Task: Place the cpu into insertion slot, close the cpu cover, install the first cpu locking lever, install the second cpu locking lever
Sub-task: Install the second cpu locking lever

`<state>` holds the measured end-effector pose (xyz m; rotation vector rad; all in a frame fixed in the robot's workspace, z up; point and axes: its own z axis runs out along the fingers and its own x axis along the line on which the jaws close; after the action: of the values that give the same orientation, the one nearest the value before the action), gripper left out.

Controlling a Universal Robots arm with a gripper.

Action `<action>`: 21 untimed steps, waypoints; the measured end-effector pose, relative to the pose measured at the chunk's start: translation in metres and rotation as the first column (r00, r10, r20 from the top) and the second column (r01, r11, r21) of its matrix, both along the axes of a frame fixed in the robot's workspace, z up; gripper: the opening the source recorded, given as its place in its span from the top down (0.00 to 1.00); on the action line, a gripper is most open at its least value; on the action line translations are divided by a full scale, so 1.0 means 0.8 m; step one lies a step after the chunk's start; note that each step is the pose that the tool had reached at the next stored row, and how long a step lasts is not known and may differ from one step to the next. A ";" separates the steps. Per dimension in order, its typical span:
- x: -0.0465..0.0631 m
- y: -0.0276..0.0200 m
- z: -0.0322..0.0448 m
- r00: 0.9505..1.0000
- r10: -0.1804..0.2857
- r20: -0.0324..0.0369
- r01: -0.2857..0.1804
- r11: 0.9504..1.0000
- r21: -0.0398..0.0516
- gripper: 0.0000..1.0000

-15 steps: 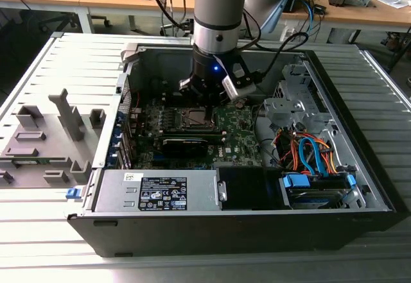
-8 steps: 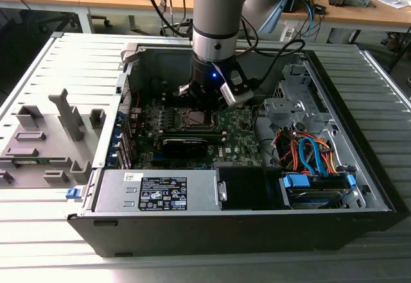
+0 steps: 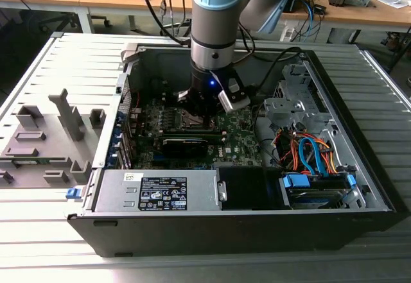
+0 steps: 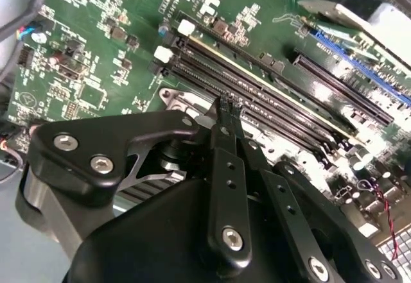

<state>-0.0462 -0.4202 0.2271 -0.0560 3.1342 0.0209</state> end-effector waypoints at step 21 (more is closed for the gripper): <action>-0.063 -0.0028 -0.0129 1.000 0.001 0.014 -0.001 1.000 0.001 0.89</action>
<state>-0.0970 -0.4224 0.2167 -0.0578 3.1200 0.0227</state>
